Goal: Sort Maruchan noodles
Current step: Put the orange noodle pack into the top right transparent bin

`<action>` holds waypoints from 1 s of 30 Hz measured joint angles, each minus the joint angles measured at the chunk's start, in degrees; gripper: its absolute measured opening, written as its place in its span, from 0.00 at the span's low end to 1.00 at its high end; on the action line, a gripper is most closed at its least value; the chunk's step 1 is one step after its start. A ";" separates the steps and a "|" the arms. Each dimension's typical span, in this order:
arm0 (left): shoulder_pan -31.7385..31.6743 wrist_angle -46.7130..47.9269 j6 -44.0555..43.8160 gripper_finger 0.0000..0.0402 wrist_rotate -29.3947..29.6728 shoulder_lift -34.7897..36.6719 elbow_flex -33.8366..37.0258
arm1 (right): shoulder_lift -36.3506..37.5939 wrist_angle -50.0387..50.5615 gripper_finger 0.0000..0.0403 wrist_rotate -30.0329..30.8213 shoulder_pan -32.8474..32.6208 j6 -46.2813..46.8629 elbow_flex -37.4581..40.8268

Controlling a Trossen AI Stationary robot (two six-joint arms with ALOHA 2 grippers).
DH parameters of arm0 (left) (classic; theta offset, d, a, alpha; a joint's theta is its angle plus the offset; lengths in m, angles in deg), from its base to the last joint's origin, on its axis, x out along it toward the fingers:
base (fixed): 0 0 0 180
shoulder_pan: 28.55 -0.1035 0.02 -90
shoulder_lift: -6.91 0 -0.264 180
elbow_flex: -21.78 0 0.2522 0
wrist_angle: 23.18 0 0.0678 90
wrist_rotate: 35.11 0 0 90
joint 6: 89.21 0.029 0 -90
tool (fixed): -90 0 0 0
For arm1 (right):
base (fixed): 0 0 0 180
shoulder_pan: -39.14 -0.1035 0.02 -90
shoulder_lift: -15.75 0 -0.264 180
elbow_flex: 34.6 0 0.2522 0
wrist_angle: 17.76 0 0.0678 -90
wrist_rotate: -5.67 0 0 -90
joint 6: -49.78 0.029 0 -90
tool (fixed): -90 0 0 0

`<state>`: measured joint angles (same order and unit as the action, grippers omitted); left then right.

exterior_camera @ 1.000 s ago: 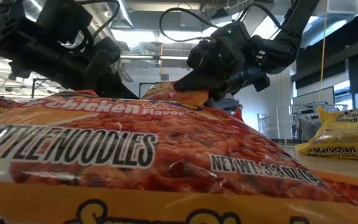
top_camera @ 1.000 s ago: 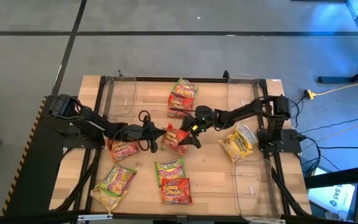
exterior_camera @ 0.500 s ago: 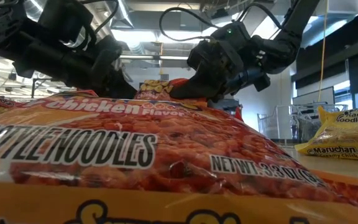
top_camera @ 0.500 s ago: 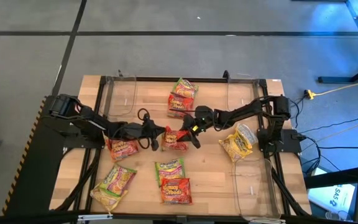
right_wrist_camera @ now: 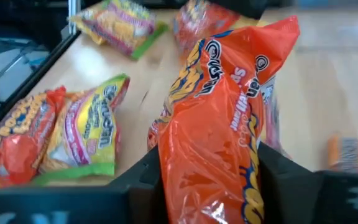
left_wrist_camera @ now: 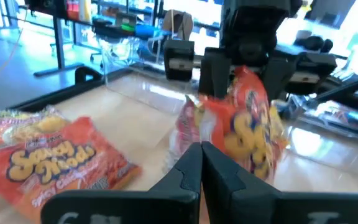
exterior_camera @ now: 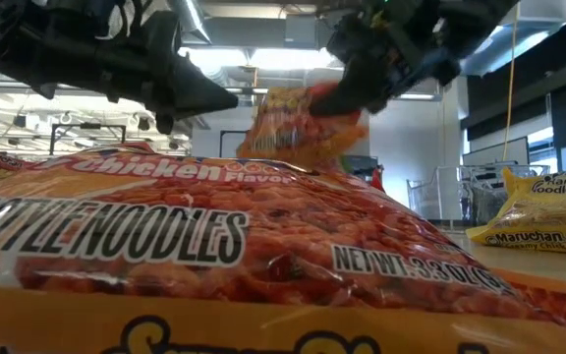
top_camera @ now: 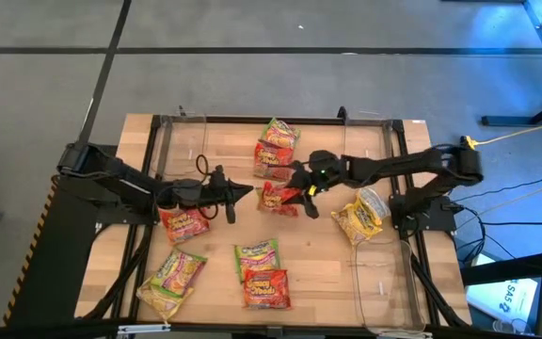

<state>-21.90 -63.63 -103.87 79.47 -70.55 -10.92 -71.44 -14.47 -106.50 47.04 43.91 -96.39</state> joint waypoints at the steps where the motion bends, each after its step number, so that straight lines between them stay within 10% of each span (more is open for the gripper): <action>1: 0.11 0.16 -0.02 0.00 0.00 0.32 0.00 | 1.09 0.58 0.30 0.36 0.00 -0.43 -0.06; 12: 0.07 1.52 -3.32 0.06 -1.25 0.45 0.00 | -3.06 1.16 0.32 2.27 0.00 -0.90 -0.07; 30: -2.68 8.59 -3.03 0.66 -14.80 -2.01 -11.84 | 10.78 7.76 0.31 5.14 -0.08 -3.65 0.00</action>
<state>-24.58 -55.03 -106.90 64.67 -72.56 -22.76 -60.65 -6.71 -101.36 46.96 40.26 -96.39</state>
